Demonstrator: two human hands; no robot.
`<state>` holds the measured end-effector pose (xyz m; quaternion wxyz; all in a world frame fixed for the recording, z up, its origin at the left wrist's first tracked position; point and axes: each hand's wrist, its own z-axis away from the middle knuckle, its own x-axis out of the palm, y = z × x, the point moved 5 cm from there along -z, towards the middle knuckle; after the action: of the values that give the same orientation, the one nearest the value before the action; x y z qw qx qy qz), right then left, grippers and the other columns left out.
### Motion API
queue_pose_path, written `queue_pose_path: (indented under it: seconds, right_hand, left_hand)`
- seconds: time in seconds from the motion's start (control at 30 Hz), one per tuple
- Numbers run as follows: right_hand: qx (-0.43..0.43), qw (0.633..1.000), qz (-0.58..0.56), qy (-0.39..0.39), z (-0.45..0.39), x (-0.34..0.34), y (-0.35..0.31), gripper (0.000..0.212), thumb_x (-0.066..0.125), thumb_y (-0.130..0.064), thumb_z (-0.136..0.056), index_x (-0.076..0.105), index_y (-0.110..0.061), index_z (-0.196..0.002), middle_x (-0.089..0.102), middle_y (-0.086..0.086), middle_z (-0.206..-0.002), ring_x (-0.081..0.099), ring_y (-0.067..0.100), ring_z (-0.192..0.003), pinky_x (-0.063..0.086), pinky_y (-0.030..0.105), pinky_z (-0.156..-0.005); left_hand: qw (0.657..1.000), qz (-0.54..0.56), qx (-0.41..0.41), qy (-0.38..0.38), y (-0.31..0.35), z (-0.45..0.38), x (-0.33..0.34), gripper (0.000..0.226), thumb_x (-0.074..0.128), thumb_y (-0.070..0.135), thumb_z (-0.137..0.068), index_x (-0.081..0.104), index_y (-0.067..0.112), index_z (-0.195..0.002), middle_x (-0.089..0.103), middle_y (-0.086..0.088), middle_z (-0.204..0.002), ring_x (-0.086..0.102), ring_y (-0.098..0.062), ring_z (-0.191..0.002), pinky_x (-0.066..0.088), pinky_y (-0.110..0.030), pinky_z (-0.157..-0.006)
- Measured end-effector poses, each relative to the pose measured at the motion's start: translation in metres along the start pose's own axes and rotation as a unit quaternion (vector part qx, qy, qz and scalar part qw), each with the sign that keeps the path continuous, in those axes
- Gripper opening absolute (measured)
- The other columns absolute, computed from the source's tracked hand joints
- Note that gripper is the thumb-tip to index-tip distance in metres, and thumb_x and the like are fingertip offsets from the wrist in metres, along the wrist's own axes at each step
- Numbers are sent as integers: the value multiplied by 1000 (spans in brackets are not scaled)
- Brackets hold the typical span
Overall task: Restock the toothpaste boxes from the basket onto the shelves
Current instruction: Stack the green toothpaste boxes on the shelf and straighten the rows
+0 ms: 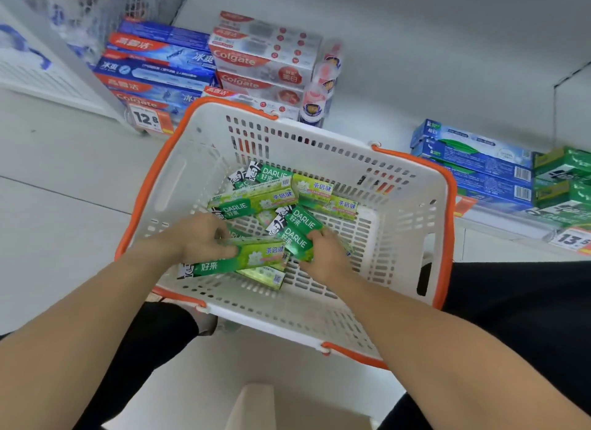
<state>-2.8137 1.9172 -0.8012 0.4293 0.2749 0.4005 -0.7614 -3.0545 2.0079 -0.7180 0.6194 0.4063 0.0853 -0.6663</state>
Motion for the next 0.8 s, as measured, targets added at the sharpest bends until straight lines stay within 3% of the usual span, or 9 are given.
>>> queue_pose_path:
  seconds: [0.13, 0.23, 0.3, 0.4, 0.47, 0.57, 0.67, 0.73, 0.8]
  right_hand:
    - [22, 997, -74, -28, 4, -25, -2, 51, 82, -36, -63, 70, -16, -108, 71, 2, -102, 66, 18, -86, 59, 33, -74]
    - [41, 985, -145, -86, 9, -55, -7, 52, 83, -42, -61, 69, -14, -103, 71, -1, -91, 69, 19, -83, 61, 39, -75]
    - [25, 973, -186, -137, 15, -89, -12, 49, 81, -40, -71, 70, -5, -103, 64, 1, -82, 62, 18, -71, 56, 35, -68]
    - [7, 949, -249, -195, 33, -155, -25, 31, 74, -32, -81, 65, -3, -87, 55, 2, -68, 49, 16, -56, 43, 25, -52]
    - [1, 935, -286, -209, 44, -200, -35, 33, 70, -31, -81, 66, -5, -101, 67, 7, -82, 61, 25, -68, 45, 27, -54]
    - [-27, 933, -295, -204, 63, -269, -54, 51, 69, -38, -71, 65, -5, -110, 68, 18, -101, 61, 38, -87, 52, 37, -69]
    - [-73, 958, -254, -113, 91, -328, -67, 46, 70, -42, -86, 63, -7, -115, 71, 17, -102, 64, 29, -87, 54, 40, -77]
    - [-99, 971, -217, -26, 112, -352, -66, 67, 77, -62, -73, 56, -18, -120, 67, 3, -105, 65, 18, -88, 51, 32, -73]
    - [-102, 965, -242, -17, 125, -357, -58, 79, 85, -60, -64, 54, -22, -125, 67, -1, -115, 72, 18, -95, 56, 34, -83]
  left_hand:
    - [999, 24, -9, -28, 7, 17, -15, 44, 63, 62, -86, 67, 22, -69, 63, -6, -70, 60, -22, -68, 47, -34, -67]
    - [999, 16, -19, -29, 21, 37, -42, 81, 46, 92, -66, 59, 13, -63, 46, -5, -59, 45, -19, -57, 39, -32, -61]
    - [999, 3, -11, -33, 37, 50, -67, 96, 44, 97, -61, 67, 4, -75, 53, -2, -65, 49, -17, -61, 41, -30, -64]
    - [998, -11, -14, -61, 68, 78, -111, 62, 70, 75, -64, 79, 20, -90, 75, 8, -86, 68, -15, -85, 53, -34, -83]
    - [995, -52, 2, -87, 92, 93, -144, 56, 76, 72, -58, 79, 29, -93, 75, 11, -89, 69, -12, -90, 54, -33, -86]
    - [993, -71, 36, -89, 132, 113, -186, 54, 79, 73, -59, 74, 38, -100, 73, 15, -92, 66, -4, -88, 52, -29, -80]
    - [995, -1, 66, -72, 158, 121, -201, 40, 82, 52, -73, 72, 35, -108, 74, 15, -83, 64, 3, -74, 42, -20, -69]
    - [992, 56, 94, -61, 167, 120, -199, 45, 82, 49, -72, 71, 34, -113, 75, 11, -89, 67, 3, -85, 48, -23, -79]
    - [986, 85, 132, -47, 177, 117, -197, 53, 85, 59, -66, 72, 39, -114, 74, 8, -109, 66, 0, -105, 52, -31, -95]
